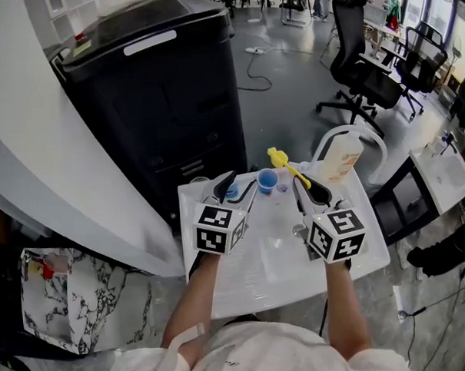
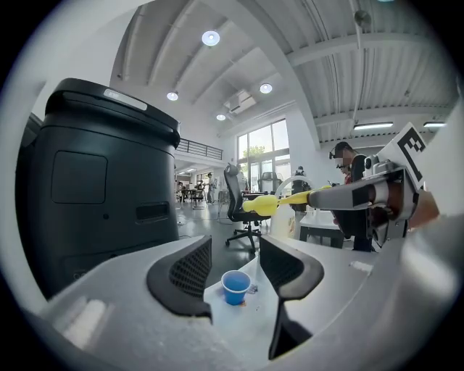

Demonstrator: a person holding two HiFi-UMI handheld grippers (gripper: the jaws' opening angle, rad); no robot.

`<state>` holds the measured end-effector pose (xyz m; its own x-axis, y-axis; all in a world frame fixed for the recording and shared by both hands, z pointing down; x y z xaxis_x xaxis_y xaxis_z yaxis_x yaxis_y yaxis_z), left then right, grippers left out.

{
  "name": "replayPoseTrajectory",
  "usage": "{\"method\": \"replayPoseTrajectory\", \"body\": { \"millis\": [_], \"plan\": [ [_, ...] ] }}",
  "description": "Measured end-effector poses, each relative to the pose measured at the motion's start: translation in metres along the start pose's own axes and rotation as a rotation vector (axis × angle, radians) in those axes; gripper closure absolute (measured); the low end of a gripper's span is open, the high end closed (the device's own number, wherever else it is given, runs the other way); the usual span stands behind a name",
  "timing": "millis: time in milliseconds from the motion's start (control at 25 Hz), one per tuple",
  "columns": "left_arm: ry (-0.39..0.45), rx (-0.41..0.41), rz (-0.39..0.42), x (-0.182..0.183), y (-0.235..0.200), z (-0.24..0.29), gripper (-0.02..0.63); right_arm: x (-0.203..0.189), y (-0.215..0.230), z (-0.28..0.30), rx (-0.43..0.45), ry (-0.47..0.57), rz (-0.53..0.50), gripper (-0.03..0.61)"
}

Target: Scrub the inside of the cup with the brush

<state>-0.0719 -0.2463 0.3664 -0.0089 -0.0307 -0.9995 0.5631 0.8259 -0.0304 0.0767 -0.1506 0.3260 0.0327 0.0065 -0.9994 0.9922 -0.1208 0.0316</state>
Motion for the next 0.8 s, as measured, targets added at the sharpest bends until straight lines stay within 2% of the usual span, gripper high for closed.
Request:
{"method": "replayPoseTrajectory", "body": {
  "millis": [160,400,640,800],
  "plan": [
    [-0.002,-0.017,0.002,-0.003,-0.004,0.006,0.401,-0.002,0.001,0.012,-0.001,-0.005,-0.005,0.541],
    [-0.001,0.024,0.0,-0.009,-0.007,0.011,0.4,-0.005,0.014,0.02,0.027,0.0,-0.007,0.541],
    [0.018,0.091,-0.041,-0.011,-0.005,0.026,0.4,-0.01,0.041,0.022,0.085,0.0,0.006,0.541],
    [0.025,0.162,-0.036,-0.011,0.001,0.035,0.396,-0.011,0.061,0.026,0.142,-0.008,0.009,0.541]
  ]
}}
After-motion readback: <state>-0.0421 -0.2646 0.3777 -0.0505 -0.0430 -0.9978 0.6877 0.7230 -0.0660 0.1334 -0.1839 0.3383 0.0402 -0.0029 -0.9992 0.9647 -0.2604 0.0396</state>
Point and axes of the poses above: the fingertips, and each gripper's own axes: z forward along the fingers, y to its right, x out of its top, the point moved 6 cm from there along -z, backward along the fingers, and after that the axes turned 10 degrees about y, right-handed, at the moved point
